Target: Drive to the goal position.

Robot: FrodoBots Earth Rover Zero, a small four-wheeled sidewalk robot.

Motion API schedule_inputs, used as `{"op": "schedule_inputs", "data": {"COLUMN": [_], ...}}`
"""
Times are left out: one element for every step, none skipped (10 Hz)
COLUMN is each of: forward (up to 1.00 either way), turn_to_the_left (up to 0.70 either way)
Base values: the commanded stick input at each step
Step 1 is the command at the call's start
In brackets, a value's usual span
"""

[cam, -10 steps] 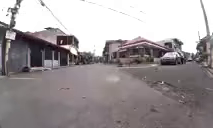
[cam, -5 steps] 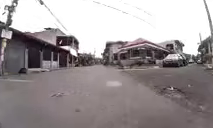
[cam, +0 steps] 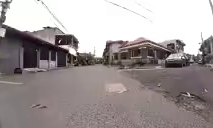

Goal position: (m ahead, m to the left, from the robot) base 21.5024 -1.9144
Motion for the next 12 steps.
{"op": "schedule_inputs", "data": {"forward": [1.00, 1.00, 1.00, 1.00, 1.00, 1.00, 1.00, 1.00, 1.00, 1.00, 1.00, 1.00], "turn_to_the_left": [0.00, 0.00, 0.00, 0.00, 0.00, 0.00, 0.00, 0.00, 0.00, 0.00, 0.00, 0.00]}}
